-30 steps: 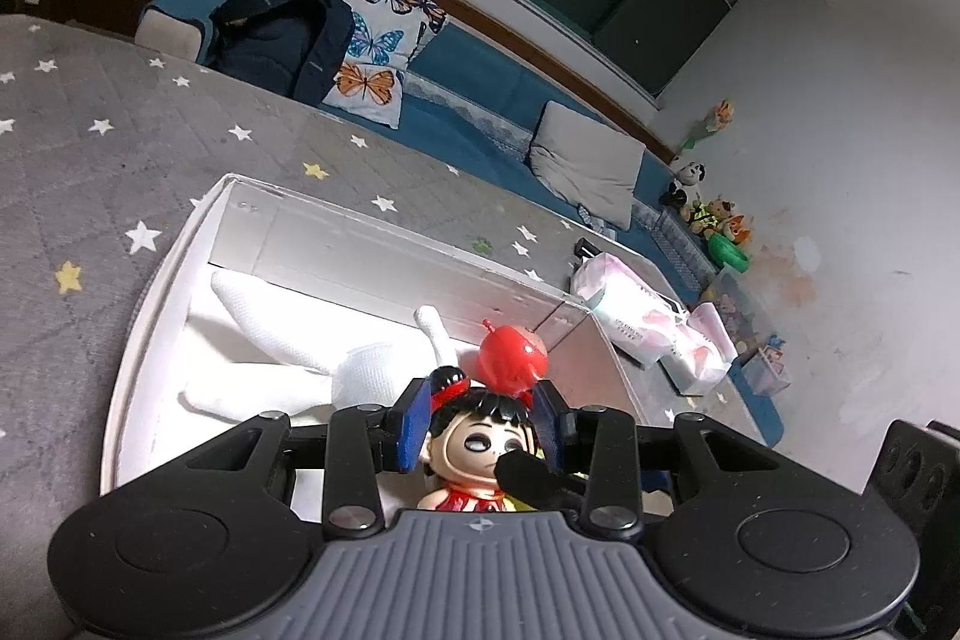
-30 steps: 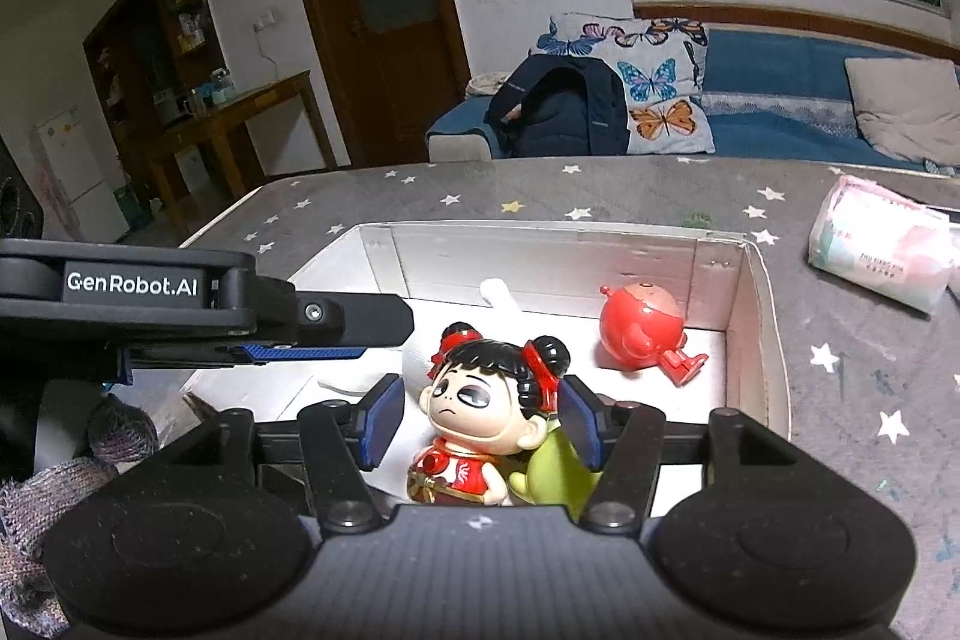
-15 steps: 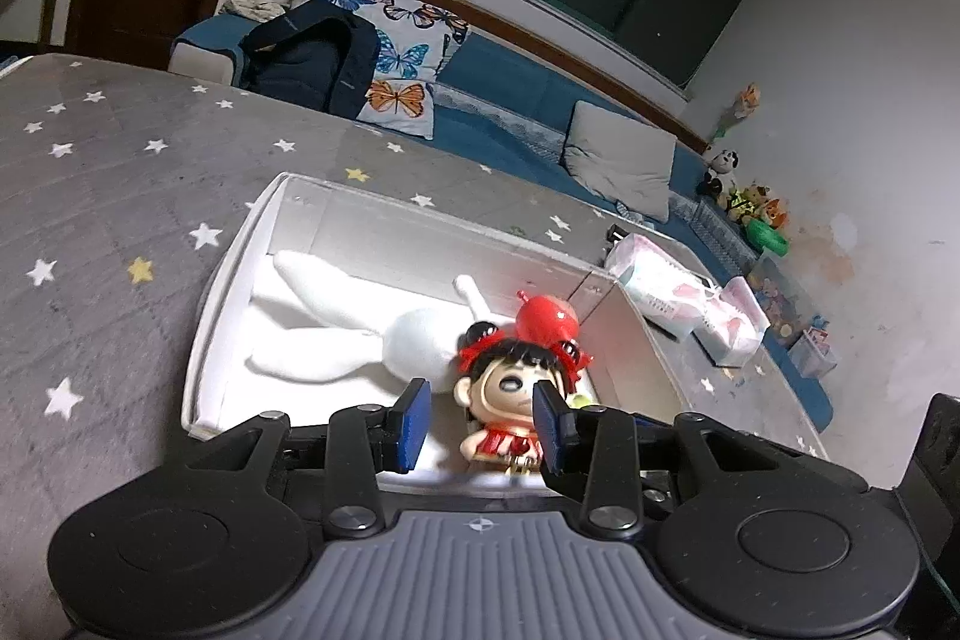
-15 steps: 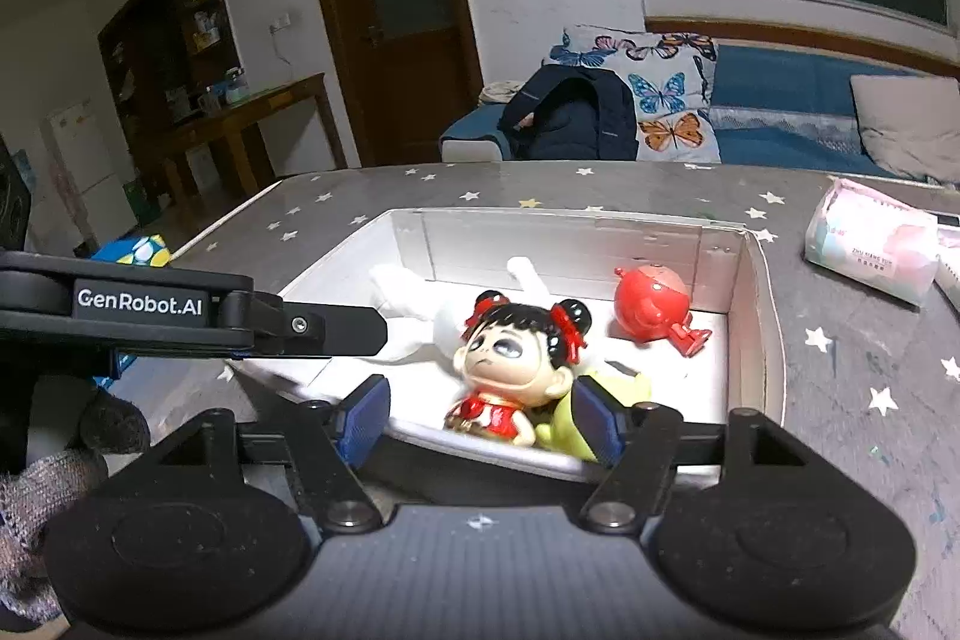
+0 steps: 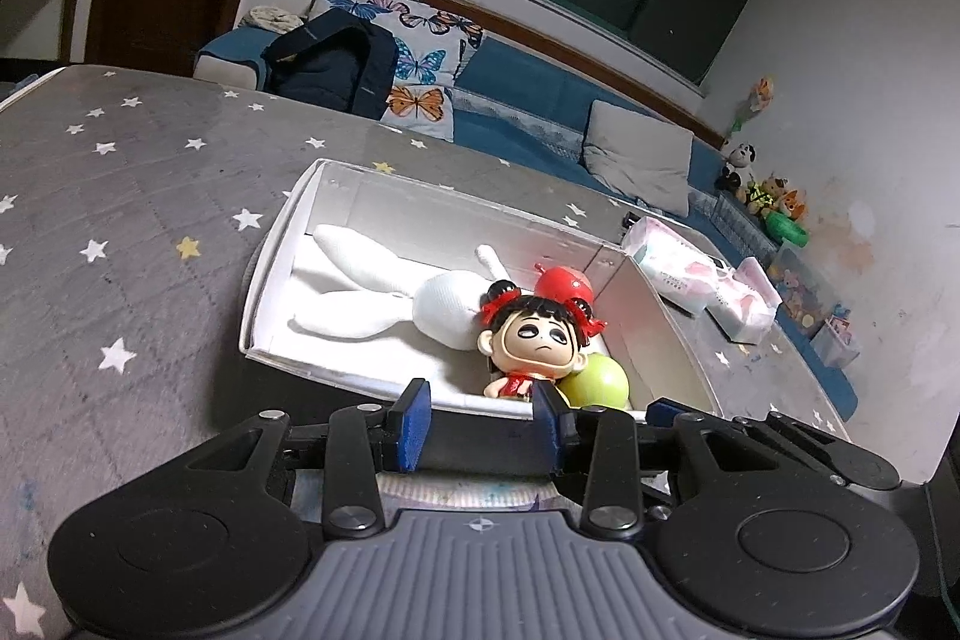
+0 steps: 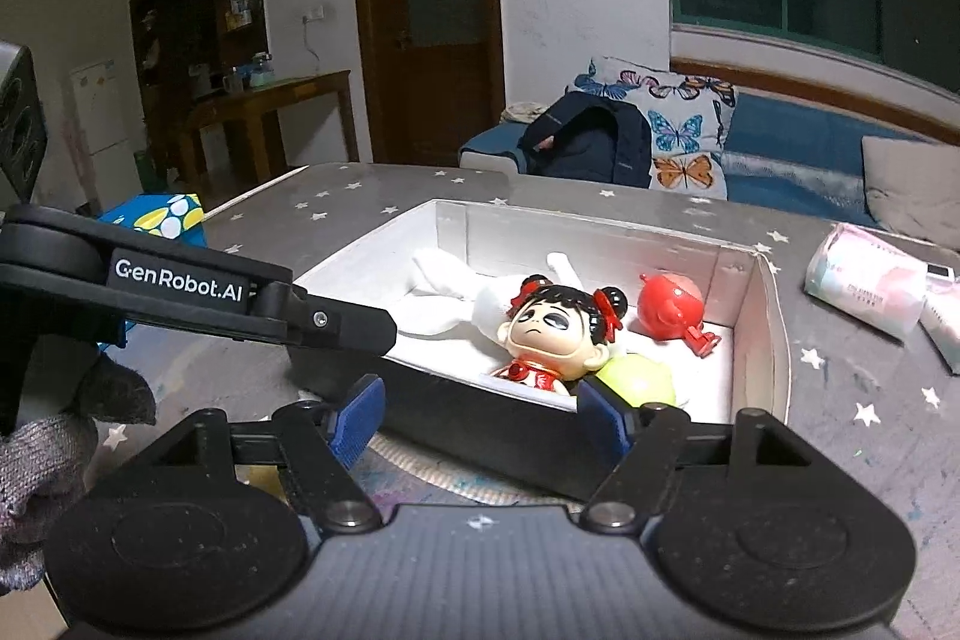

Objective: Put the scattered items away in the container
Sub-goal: 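Lower the doll into the box and open both tools, then grasp the beige peanut toy with the right tool while the left tool pinches it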

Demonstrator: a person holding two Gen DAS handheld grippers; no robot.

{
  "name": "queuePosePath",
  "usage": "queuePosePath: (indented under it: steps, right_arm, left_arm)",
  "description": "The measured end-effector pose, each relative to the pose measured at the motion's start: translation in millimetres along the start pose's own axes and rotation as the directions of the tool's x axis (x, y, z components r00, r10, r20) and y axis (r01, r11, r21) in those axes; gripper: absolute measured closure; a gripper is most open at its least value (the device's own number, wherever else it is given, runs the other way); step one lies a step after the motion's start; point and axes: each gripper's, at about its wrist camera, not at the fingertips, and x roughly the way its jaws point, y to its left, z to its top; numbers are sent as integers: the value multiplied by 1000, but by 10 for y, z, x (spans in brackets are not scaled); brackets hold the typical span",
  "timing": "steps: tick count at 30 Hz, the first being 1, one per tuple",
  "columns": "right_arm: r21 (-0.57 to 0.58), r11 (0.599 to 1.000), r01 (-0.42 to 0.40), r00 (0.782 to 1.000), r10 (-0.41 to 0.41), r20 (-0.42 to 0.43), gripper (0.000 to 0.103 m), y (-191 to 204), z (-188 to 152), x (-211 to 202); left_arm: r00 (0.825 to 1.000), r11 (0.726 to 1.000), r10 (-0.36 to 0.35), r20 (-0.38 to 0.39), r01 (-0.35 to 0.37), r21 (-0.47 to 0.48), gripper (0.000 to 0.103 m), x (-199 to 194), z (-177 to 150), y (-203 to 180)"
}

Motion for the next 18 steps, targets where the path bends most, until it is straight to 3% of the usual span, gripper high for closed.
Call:
queuePosePath:
  steps: [3, 18]
  right_arm:
    - [0, 1000, -8, 1000, 8, 8, 25, 35, -30, -43]
    - [-2, 997, -77, 997, 77, -25, 20, 234, -281, -110]
  left_arm:
    - [1000, 1000, 17, 4, -17, -8, 63, -58, -37, 32]
    - [997, 995, 78, -4, -78, -68, 63, -310, -283, 289]
